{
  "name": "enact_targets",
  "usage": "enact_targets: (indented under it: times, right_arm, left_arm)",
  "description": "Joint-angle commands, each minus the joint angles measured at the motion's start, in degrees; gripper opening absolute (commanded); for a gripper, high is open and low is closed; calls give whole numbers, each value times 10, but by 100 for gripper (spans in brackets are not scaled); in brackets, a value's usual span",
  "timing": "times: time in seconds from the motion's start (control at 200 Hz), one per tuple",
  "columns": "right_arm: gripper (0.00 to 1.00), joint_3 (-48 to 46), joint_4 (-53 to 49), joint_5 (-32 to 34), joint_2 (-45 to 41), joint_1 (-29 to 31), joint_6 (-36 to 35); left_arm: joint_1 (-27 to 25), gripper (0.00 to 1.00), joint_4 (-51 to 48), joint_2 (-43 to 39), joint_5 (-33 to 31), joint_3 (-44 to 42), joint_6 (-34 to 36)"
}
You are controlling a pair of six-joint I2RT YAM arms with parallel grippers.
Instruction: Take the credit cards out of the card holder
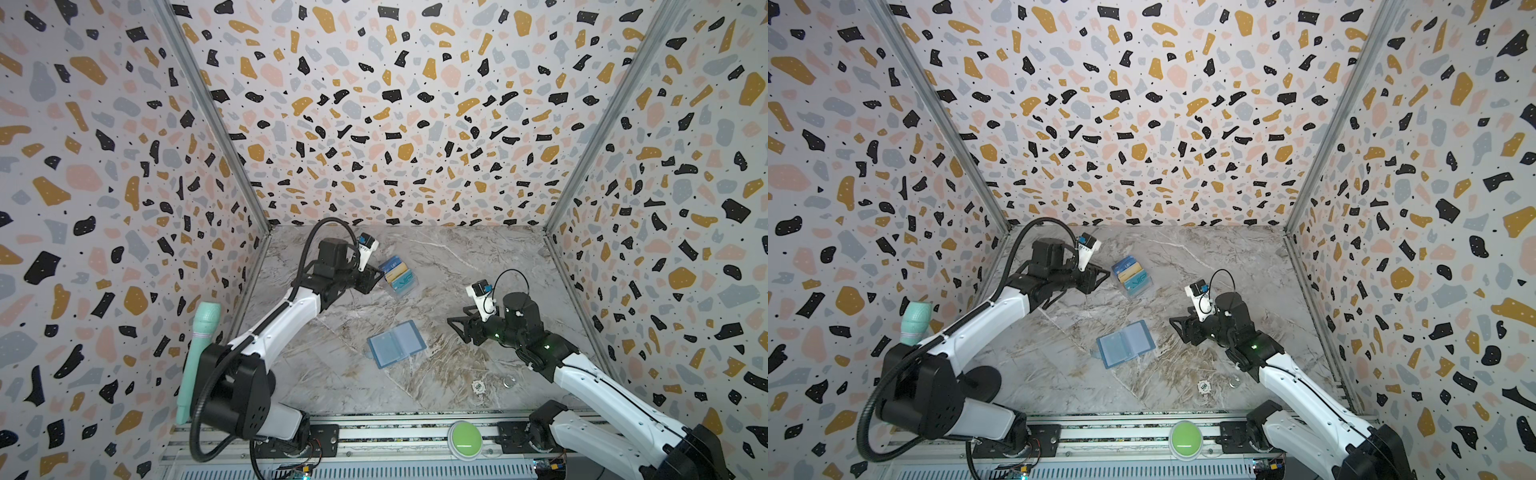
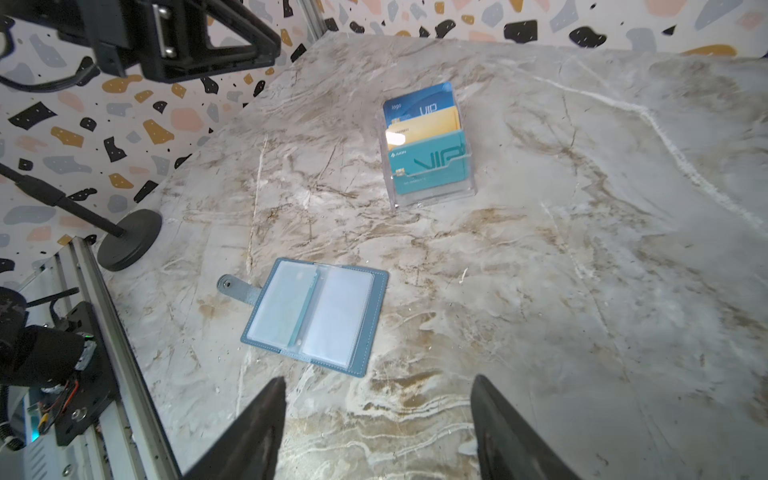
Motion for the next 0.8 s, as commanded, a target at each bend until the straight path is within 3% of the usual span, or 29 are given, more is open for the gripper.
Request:
enact_targets:
  times: [0.0, 0.135, 0.3, 0.47, 0.611, 0.796]
  right_arm:
    - [70, 35, -23, -32, 15, 9, 8]
    - [69, 41, -22, -9, 44, 36, 23]
    - [70, 60, -30, 81, 82, 88, 45]
    - [70, 83, -32, 97, 113, 113, 58]
    - [70, 99, -35, 100, 152, 133, 49]
    - [71, 137, -43, 135, 223, 177, 39]
  left_arm:
    - [-14, 33, 38, -49, -14, -66, -66]
    - [-54, 30, 64, -111, -55, -157, -112]
    - [-114, 25, 91, -159, -97, -239, -172]
    - [-167, 16, 128, -188, -149, -312, -238]
    - [-184, 9, 152, -207, -185, -367, -276]
    - [-184, 7, 165, -242, -224, -427, -302]
